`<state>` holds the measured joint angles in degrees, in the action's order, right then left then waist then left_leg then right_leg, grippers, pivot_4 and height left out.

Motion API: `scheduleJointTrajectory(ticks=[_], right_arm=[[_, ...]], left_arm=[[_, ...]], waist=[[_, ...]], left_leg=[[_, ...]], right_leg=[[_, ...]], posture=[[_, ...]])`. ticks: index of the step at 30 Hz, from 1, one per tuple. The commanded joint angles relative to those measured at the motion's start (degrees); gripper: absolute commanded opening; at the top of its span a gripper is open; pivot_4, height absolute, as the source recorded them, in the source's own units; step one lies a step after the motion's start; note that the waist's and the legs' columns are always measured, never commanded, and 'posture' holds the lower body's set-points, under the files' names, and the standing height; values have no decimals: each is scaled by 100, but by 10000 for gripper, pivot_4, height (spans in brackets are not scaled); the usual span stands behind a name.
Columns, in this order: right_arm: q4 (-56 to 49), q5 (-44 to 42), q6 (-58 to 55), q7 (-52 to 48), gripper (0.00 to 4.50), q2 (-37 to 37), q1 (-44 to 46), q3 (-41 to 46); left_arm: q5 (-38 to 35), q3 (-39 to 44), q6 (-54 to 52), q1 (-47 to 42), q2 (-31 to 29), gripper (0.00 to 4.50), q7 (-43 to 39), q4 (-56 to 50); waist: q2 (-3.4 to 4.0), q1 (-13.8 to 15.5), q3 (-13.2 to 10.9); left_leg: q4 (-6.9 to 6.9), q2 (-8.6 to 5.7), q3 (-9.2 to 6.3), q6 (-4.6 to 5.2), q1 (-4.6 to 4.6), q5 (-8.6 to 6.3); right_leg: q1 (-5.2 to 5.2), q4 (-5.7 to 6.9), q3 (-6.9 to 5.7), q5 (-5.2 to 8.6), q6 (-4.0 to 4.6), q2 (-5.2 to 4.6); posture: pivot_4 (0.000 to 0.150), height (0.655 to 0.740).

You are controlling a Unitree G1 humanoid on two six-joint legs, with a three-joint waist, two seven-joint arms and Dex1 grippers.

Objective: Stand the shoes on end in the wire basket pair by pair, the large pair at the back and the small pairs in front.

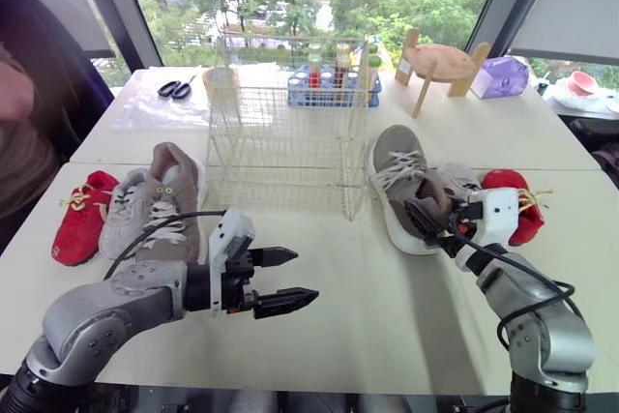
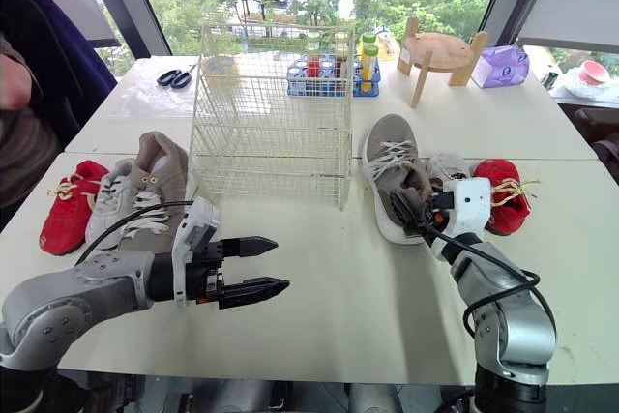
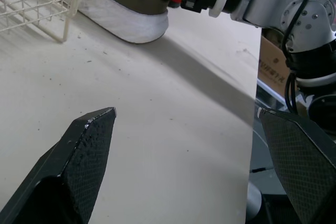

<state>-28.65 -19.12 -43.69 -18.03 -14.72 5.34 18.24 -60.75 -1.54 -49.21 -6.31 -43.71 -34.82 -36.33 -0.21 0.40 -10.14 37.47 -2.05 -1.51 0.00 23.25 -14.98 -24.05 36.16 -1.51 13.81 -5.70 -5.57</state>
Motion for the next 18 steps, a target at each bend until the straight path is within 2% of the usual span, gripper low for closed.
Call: scheduleJointTrajectory(ticks=[1, 5, 8, 12, 13, 15, 18], right_arm=[[257, 270, 224, 263, 44549, -90, -124, -101], [494, 477, 678, 379, 32622, -70, -297, -348], [606, 539, 776, 501, 19864, -9, -465, -470], [619, 484, 831, 690, 4362, 82, -520, -411], [552, 438, 814, 768, 2906, 97, -432, -338], [412, 309, 831, 908, 2773, 93, -113, -127], [389, -252, 813, 1128, 2773, -23, 985, 479]], left_arm=[[141, 8, 45, 81, 12, 45000, -59, -149], [209, 12, 42, 98, 59, 45000, -65, -170], [242, 37, 34, 85, 69, 45000, -92, -153], [206, 132, 11, 32, 51, 45000, -164, -93], [81, 229, -9, -24, 71, 45000, -166, -51], [-315, 479, -71, -174, 161, 45000, -105, 55], [-914, 852, -147, -527, 206, 45000, -46, 245]], waist=[[0, 7, 0], [-5, 22, 3], [-15, 29, 10], [-49, 34, 31], [-51, 37, 32], [-52, 39, 33], [-25, 25, 11]], left_leg=[[0, 0, -1, 0, -1, 0], [1, 0, -1, 0, -20, 0], [-8, 0, -2, 3, -77, -3], [-15, 1, -6, 3, -85, -3], [-15, 1, -7, 3, -85, -3], [-14, 1, -7, 3, -85, -3], [-6, 1, -7, 3, -80, -3]], right_leg=[[1, 0, 0, 0, 0, 0], [25, -4, 0, 8, 15, 0], [84, -21, -2, 19, 25, -1], [90, -24, -5, 27, 32, -1], [91, -24, -4, 27, 32, -2], [92, -24, -4, 27, 33, -3], [87, -23, -4, 26, 33, -4]], posture=[[1500, 7400], [1500, 7400], [1500, 7400], [1500, 7400], [1500, 7400], [1500, 7400], [1500, 7400]])
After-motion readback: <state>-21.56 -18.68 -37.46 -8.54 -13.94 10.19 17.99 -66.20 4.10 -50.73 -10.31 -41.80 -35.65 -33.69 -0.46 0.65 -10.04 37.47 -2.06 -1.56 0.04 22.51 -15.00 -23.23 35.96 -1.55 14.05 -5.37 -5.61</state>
